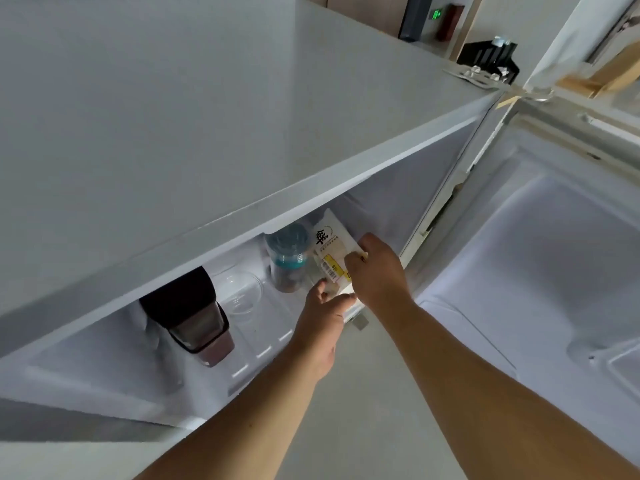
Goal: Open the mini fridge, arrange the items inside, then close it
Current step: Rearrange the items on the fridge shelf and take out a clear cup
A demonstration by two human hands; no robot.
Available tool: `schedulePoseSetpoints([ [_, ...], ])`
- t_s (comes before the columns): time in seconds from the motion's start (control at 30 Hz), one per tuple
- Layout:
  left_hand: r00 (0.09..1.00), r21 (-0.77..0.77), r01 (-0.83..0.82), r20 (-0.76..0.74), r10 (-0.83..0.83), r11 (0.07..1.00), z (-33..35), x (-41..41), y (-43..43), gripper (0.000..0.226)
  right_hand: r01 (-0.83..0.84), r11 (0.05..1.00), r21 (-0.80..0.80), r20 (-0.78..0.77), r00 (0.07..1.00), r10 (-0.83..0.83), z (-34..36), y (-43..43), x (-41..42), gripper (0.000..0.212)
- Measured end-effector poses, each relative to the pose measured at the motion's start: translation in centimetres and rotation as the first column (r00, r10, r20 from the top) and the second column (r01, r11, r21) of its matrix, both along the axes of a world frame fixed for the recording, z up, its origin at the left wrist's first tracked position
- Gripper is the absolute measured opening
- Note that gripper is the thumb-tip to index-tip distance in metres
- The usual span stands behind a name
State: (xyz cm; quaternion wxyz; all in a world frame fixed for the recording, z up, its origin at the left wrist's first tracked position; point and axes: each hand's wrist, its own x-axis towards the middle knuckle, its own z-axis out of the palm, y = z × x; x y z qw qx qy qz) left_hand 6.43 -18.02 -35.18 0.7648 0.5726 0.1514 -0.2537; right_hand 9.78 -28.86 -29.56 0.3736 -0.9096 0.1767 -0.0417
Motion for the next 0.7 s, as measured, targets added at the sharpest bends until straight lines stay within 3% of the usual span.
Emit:
schedulePoseSetpoints([
  [0.07, 1.0, 0.005, 0.0, -0.001, 0.0, 1.0, -0.5, 0.6, -0.2, 0.085, -0.033, 0.999, 0.028, 0.03, 0.999, 0.032, -0.4, 0.0, 0.4, 0.014],
  [0.33, 0.999, 0.005, -0.051, 0.005, 0.051, 0.999, 0.8, 2.5, -0.3, 0.048, -0.053, 0.999, 0.001, 0.084, 0.995, 0.053, 0.4, 0.2, 3.1, 0.027],
  [0.47, 0.999, 0.016, -0.033, -0.005, 0.033, 0.999, 1.3, 2.9, 0.1, 0.07, -0.063, 0.998, 0.01, 0.078, 0.995, 0.062, 0.1, 0.0, 3.3, 0.023],
  [0.53, 1.0, 0.007, 0.015, -0.01, -0.015, 1.0, 1.8, 2.6, 0.8, 0.063, -0.05, 0.999, 0.014, 0.053, 0.997, 0.049, 0.2, 0.1, 2.9, 0.009],
  [0.6, 0.999, 0.064, 0.036, 0.019, -0.037, 0.997, 2.3, 1.9, 2.1, 0.026, 0.008, 0.998, -0.065, 0.144, 0.99, 0.001, 0.3, 0.3, 1.7, 0.026],
  [0.63, 0.998, 0.165, -0.015, 0.064, 0.005, 0.986, 2.3, 1.4, 2.8, 0.021, 0.031, 0.99, -0.139, 0.244, 0.97, 0.004, 0.4, 0.6, 1.0, 0.035],
  [0.7, 0.956, 0.387, -0.274, 0.213, 0.203, 0.881, 2.6, 0.4, 3.9, 0.018, 0.043, 0.971, -0.236, 0.421, 0.905, 0.062, 1.0, 1.6, -0.3, 0.037],
])
